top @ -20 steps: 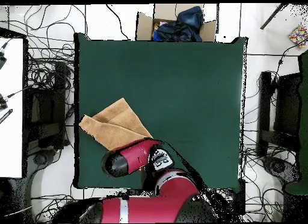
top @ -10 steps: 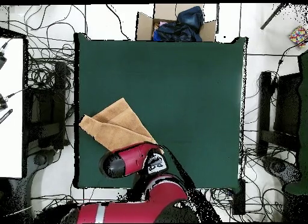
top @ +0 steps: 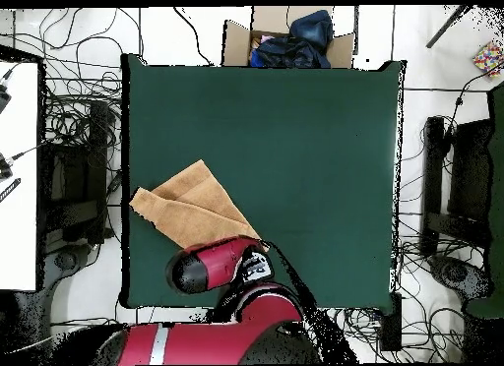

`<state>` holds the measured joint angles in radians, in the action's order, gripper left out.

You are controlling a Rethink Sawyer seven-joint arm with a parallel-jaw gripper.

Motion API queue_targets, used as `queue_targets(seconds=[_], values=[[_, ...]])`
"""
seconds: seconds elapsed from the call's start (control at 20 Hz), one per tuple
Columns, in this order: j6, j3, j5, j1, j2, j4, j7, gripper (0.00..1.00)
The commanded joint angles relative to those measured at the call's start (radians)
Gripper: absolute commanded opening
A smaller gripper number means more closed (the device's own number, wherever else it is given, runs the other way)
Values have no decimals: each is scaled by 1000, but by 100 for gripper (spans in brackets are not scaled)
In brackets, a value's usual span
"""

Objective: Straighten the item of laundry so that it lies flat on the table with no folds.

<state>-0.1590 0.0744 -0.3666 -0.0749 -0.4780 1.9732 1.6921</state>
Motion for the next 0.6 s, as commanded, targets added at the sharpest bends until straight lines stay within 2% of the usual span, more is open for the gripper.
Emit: queue_targets(seconds=[0.05,0.25,0.6], values=[[82,-6,63,7,80,-9,225,100],[164,-32,55,47,175,-69,227,100],[200,-50,59,66,221,-92,210,100]])
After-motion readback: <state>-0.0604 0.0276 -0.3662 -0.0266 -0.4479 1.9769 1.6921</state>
